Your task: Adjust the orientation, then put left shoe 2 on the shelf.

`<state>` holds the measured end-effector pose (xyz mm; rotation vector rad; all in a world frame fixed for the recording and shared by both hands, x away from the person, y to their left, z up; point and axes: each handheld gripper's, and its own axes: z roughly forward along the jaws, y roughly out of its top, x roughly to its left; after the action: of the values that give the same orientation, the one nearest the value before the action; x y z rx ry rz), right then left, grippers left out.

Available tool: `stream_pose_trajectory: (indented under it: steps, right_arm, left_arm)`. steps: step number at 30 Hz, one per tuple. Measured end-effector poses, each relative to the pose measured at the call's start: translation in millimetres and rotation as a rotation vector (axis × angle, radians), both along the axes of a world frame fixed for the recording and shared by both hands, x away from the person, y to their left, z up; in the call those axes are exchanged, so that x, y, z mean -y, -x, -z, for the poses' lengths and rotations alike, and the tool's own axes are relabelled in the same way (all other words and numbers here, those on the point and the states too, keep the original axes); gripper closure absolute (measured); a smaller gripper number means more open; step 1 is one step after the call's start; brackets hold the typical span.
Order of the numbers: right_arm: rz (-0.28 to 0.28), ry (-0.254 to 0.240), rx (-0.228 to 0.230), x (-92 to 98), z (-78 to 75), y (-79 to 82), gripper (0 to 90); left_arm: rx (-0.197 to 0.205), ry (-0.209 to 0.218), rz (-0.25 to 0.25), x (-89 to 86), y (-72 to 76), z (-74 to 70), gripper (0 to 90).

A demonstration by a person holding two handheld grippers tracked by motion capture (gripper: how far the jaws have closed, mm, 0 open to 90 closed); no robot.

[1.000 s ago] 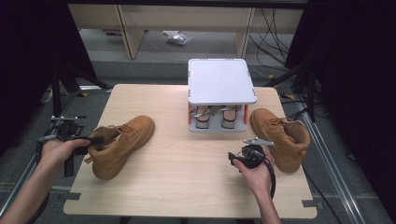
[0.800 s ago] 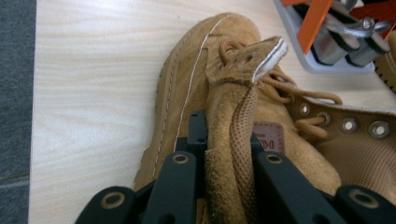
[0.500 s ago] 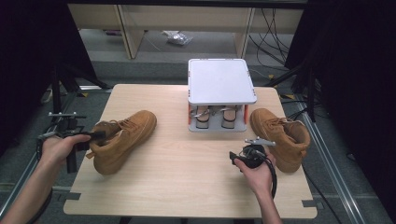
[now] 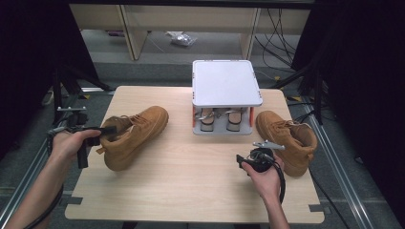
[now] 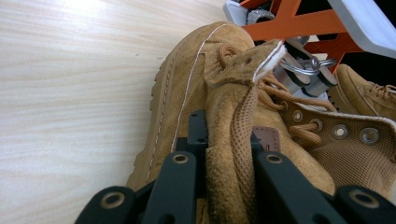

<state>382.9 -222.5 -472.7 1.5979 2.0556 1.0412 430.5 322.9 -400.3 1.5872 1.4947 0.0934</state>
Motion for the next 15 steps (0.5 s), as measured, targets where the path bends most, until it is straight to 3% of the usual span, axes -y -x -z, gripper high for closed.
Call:
stream_pose_trajectory:
  steps: [9,13,15]
  right_arm:
    - [0.015,-0.007,-0.007,-0.2,-1.6,-0.2,39.9]
    - [0.007,0.015,0.004,-0.4,-3.3,-0.7,40.0]
    - [-0.003,-0.008,0.007,-0.2,-3.6,-1.4,39.9]
  left_arm:
    - [0.026,0.022,-0.018,4.6,-6.9,-6.3,81.8]
    - [0.038,0.032,-0.029,6.3,-9.4,-7.1,81.8]
    - [0.034,0.043,-0.041,7.8,-11.4,-7.4,81.8]
